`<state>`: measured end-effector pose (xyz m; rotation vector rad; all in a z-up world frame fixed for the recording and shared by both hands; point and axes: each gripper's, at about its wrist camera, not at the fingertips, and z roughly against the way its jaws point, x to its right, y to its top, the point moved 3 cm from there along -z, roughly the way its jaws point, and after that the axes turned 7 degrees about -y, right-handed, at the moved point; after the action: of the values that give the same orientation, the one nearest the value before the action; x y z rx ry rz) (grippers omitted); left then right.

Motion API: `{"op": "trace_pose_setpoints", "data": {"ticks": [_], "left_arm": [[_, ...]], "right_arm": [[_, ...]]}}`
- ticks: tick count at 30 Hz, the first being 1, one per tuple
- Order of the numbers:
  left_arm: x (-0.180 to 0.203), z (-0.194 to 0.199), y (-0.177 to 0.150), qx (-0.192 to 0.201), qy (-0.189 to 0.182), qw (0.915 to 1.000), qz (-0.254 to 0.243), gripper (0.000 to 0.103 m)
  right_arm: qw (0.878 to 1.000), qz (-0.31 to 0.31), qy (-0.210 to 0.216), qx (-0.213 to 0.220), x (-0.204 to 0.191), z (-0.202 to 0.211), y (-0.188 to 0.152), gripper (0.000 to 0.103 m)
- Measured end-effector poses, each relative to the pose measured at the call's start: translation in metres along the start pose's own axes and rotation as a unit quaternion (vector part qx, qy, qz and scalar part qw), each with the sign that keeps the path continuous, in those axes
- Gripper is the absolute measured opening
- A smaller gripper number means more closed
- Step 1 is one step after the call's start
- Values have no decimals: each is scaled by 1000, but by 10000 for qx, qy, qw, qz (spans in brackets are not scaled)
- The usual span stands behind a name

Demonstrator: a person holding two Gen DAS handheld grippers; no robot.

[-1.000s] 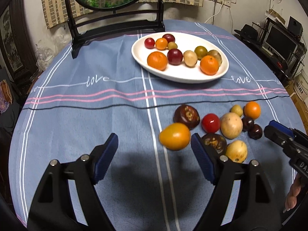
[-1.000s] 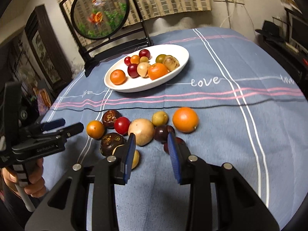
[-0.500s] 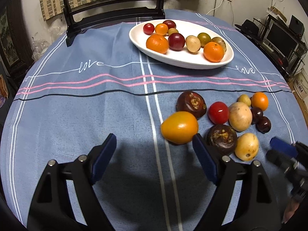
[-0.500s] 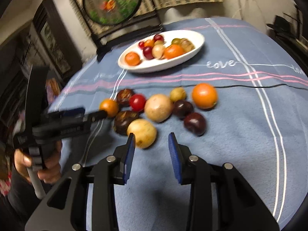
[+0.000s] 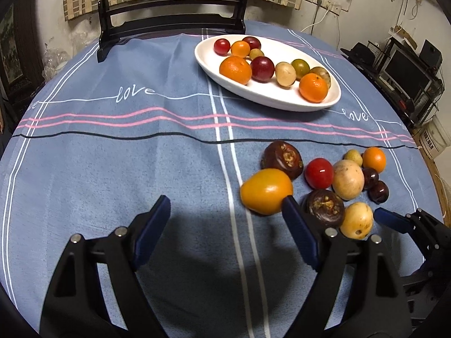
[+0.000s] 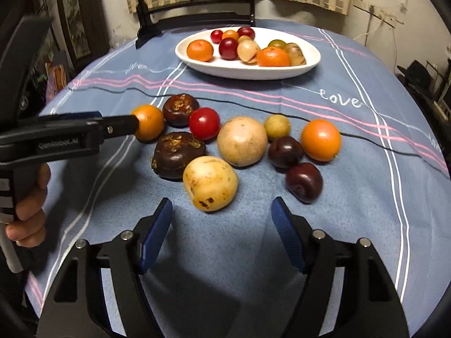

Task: Organize fruits
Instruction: 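Grasp a pale yellow spotted fruit with the right gripper while the left grasps an orange fruit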

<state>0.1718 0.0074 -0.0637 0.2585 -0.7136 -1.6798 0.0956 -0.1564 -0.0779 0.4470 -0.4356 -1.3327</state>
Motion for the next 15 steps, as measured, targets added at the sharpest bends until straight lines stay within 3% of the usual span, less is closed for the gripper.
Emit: {"op": "trace_pose_setpoints", "data": {"ticks": [4,8,9,10,15], "left_arm": [[1,-1,-1,-20,-50,10000,-34,83],[2,-1,-1,-5,-46,10000,-72,83],[2,-2,-1,-21,-58,10000,-78,83],[3,-3,-2,-44,-61,9999,-94,83],[6,-5,-4,-106,-78,9998,-158,83]], "right_arm": [[9998,127,-89,-78,-5,-10,5,66],[9998,114,-114,-76,-4,-14,12,51],[9999,109,-80,-50,-4,-15,14,41],[9999,121,-50,-16,-5,-14,15,38],[10000,19,58,45,-3,-9,11,38]]}}
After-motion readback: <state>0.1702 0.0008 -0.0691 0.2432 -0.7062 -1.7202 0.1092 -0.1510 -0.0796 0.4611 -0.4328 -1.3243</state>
